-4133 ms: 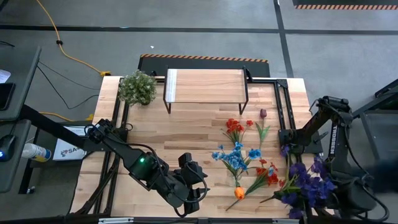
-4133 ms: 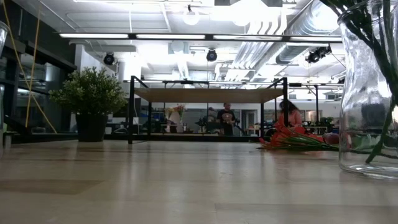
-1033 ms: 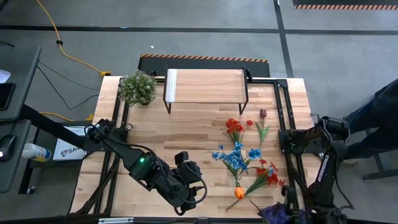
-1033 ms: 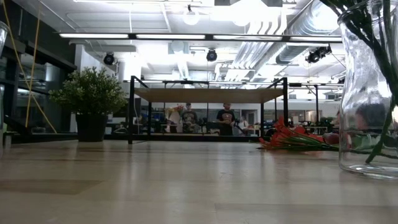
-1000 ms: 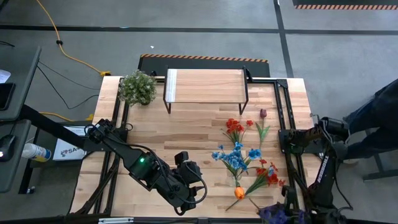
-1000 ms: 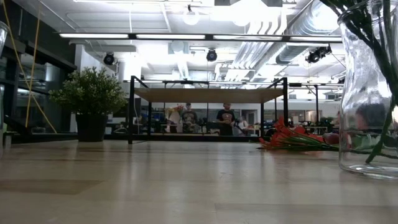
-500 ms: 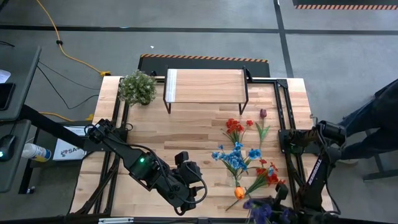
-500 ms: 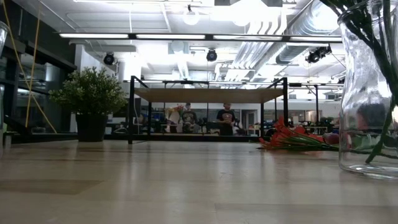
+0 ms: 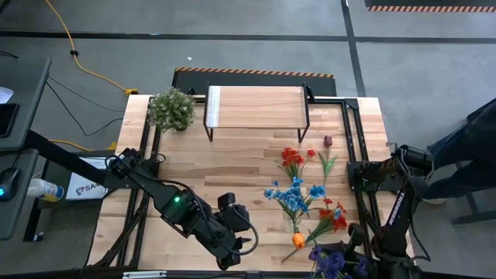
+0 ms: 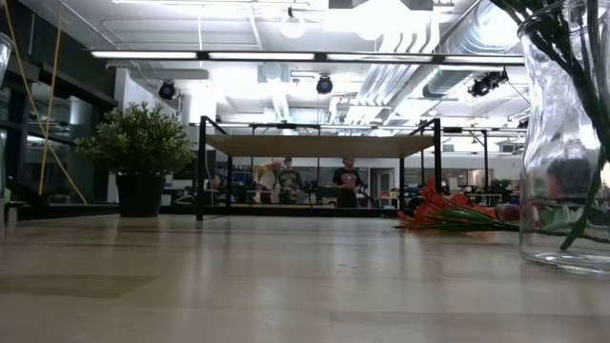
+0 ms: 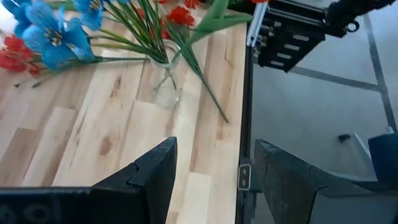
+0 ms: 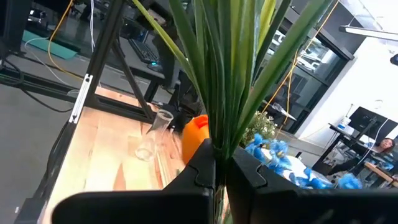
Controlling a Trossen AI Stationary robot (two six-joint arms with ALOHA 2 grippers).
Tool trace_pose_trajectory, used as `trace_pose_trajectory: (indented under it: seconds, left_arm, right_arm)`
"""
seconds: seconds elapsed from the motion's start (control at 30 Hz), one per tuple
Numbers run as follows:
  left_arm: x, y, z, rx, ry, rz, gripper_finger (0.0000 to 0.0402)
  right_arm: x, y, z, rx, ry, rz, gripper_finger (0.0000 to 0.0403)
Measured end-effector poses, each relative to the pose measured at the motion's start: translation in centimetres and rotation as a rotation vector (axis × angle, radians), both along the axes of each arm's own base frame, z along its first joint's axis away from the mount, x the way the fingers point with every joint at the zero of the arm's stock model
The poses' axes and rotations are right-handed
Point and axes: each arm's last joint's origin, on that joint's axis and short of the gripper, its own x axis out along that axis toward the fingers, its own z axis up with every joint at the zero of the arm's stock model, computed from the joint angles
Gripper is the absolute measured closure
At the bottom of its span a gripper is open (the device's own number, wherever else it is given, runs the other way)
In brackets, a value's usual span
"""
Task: Pick and place flowers into a vace then onto a shelf
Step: Put the violet flowers into the right transparent vase
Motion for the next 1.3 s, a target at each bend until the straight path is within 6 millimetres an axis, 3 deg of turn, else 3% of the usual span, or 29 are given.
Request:
trace_pose_trajectory:
  seconds: [0.33, 0.63, 0.77, 1.03, 1.3]
  left_arm:
    - [-0.4, 0.2, -0.4, 0.022, 0.056, -0.012, 0.0156]
    - [-0.3, 0.4, -0.3, 0.059, 0.034, 0.023, 0.0156]
    - [-0.3, 0.4, -0.4, 0.068, 0.033, 0.026, 0.0156]
    - [-0.4, 0.4, -0.4, 0.088, 0.036, 0.01, 0.0156]
    - [-0.4, 0.4, -0.4, 0.088, 0.034, 0.012, 0.0156]
  right_arm:
    - [-1.0, -1.1, 2.2, 0.007, -0.003, 0.017, 0.0397]
    - [1.5, -2.4, 2.3, 0.017, -0.007, -0.064, 0.0397]
    - [1.7, -2.5, 2.3, 0.029, -0.012, -0.069, 0.0397]
    - [0.5, -1.8, 0.3, 0.113, -0.043, -0.031, 0.0397]
    - [0.3, -2.5, -1.8, 0.181, -0.069, -0.033, 0.0397]
